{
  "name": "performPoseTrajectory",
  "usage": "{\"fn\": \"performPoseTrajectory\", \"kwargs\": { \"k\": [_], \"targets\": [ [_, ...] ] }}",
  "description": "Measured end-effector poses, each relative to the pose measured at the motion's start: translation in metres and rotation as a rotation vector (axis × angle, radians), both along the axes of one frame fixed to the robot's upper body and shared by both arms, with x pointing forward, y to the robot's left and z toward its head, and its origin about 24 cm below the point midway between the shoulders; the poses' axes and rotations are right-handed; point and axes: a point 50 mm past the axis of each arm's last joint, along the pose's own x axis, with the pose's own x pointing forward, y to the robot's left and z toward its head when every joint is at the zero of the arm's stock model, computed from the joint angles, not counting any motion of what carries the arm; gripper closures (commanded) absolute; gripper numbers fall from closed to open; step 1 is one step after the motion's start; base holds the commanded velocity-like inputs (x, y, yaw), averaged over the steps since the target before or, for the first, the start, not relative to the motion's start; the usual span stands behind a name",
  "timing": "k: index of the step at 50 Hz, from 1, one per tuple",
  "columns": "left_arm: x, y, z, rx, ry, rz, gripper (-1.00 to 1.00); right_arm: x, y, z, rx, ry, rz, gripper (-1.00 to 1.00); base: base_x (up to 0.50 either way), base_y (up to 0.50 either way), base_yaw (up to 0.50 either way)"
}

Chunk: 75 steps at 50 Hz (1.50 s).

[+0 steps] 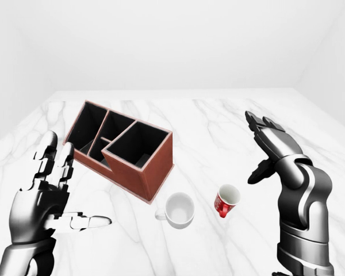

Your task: Pick up the red mug and place it to the right of the caddy.

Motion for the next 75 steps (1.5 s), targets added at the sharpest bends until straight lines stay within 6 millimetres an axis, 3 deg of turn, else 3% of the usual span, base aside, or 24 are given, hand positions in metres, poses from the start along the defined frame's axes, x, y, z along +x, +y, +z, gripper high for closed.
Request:
{"fn": "performPoseTrajectory", "kwargs": {
  "k": [24, 59, 75],
  "targets": [
    [0.001, -0.001, -0.001, 0.001, 0.004, -0.003, -1.0, -0.007, -0.005, -0.061, 0.081, 0.213, -0.049, -1.0, 0.0, 0.0, 0.0],
    [0.001, 0.0, 0.0, -0.001, -0.001, 0.0, -1.0, -0.008, 0.005, -0.074, 0.071, 0.254, -0.041, -1.0, 0.0, 0.0, 0.0],
    [0.001, 0.001, -0.001, -0.001, 0.002, 0.003, -1.0, -0.009, 0.013, -0.09, 0.081, 0.312, -0.027, -1.0, 0.0, 0.0, 0.0]
  ]
}}
